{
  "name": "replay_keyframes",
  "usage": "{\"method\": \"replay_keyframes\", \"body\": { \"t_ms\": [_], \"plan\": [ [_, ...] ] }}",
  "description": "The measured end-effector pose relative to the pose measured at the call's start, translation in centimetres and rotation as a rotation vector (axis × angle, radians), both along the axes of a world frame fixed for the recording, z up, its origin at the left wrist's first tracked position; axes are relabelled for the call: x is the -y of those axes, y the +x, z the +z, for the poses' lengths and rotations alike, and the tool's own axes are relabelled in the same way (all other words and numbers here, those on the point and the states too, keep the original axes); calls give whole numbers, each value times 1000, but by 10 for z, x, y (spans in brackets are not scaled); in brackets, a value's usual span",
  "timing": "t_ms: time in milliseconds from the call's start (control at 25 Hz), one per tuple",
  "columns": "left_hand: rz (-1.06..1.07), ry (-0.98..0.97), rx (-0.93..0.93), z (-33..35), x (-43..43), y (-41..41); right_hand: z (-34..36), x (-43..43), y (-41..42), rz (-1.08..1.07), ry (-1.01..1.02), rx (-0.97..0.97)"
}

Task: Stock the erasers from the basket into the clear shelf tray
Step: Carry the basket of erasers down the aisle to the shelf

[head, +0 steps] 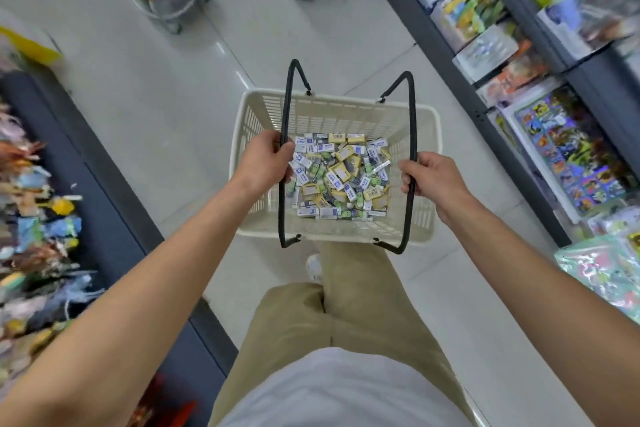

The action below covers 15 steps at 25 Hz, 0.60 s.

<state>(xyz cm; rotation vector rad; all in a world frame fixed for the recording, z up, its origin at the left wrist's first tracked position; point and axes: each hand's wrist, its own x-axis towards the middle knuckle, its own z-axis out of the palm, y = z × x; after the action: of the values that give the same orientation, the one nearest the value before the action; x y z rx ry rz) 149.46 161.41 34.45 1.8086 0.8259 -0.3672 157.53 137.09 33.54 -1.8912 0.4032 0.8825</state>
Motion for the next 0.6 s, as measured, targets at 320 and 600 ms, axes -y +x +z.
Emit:
{"method": "replay_keyframes", "body": {
  "t_ms": [320, 600],
  "plan": [
    [-37, 24, -11, 13, -122, 183, 17, -128, 170, -18, -49, -18],
    [-260, 143, 55, 27, -244, 331, 24, -247, 288, -140, -106, 96]
  ]
}}
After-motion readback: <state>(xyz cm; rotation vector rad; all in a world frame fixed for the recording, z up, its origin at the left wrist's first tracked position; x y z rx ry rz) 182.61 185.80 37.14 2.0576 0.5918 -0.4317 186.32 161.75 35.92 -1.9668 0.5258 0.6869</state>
